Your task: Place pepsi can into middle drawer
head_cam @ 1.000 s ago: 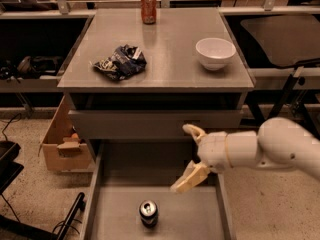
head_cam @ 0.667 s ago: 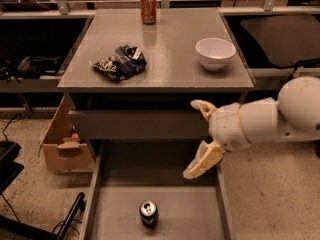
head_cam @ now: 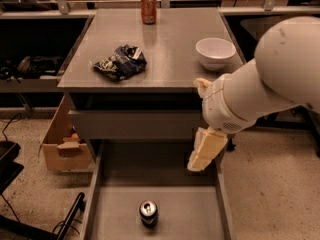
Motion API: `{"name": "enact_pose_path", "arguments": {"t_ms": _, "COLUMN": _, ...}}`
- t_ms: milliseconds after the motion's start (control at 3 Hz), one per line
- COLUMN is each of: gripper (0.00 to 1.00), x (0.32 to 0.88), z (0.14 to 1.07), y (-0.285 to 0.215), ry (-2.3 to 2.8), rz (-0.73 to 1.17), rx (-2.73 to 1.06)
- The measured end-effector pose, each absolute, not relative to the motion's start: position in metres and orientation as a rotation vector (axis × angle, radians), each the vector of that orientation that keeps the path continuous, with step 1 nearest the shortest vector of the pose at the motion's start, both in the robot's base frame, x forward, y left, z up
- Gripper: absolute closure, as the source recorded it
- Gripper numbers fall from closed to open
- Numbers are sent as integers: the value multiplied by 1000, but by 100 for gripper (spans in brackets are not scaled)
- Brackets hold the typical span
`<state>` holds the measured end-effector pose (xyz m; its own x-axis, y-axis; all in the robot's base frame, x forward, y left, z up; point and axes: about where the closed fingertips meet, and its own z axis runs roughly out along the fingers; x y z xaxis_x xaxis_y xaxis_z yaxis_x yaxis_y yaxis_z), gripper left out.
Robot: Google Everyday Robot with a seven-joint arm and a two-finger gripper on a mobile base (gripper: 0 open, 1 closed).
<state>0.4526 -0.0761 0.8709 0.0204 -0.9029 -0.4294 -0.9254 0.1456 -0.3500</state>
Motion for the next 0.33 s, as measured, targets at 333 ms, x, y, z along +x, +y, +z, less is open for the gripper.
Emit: {"name": "enact_pose_path", "arguments": {"t_ms": 333, "gripper": 0, "x": 456, "z": 876, "y": -88, "ry": 1928, "rz": -60, "rx": -1719}}
